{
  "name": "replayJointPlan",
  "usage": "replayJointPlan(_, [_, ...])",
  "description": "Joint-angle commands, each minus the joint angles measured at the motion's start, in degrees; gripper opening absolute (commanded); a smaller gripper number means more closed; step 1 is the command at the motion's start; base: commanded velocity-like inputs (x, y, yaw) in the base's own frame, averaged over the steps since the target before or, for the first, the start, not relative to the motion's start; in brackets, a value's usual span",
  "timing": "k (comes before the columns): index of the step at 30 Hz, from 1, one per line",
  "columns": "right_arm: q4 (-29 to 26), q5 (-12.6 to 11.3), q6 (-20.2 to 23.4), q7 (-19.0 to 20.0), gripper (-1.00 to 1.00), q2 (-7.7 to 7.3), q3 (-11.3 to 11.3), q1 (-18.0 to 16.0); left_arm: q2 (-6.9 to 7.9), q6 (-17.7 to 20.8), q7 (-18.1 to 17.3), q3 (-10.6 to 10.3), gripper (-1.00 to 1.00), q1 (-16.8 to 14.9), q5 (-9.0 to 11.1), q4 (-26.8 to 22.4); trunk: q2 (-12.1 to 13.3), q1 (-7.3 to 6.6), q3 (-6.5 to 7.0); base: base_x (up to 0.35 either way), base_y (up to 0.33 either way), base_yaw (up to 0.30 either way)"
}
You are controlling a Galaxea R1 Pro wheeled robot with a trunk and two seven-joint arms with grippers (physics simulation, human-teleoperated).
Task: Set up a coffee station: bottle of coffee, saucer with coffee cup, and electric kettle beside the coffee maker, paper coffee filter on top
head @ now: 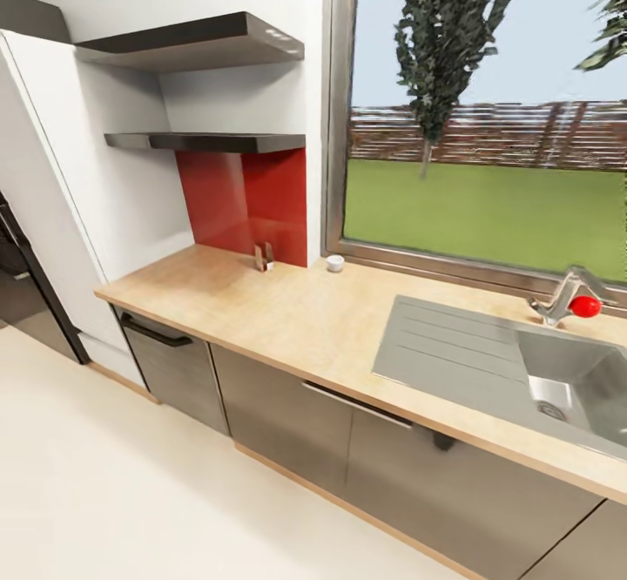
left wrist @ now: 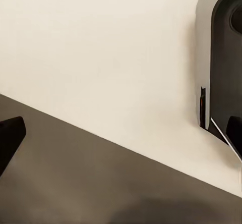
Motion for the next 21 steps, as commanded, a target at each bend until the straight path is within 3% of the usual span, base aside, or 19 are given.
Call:
replayJointPlan(1, [0.05, -0.33, -0.24, -0.04, 1.00, 0.01, -0.29, -0.05, 0.01, -0.10, 0.15, -0.41, 1.00, -0.04, 0.15, 0.02, -0.11, 0.05, -0.12, 0.158, 0.299, -0.154])
replayJointPlan(21, [0.04, -0.39, -0.25, 0.12, 1.00, 0.00, -0.33, -0.05, -0.06, -0.10, 0.18, -0.33, 1.00, -0.04, 0.21, -0.02, -0.11, 0.05, -0.12, 0.123, 0.314, -0.256])
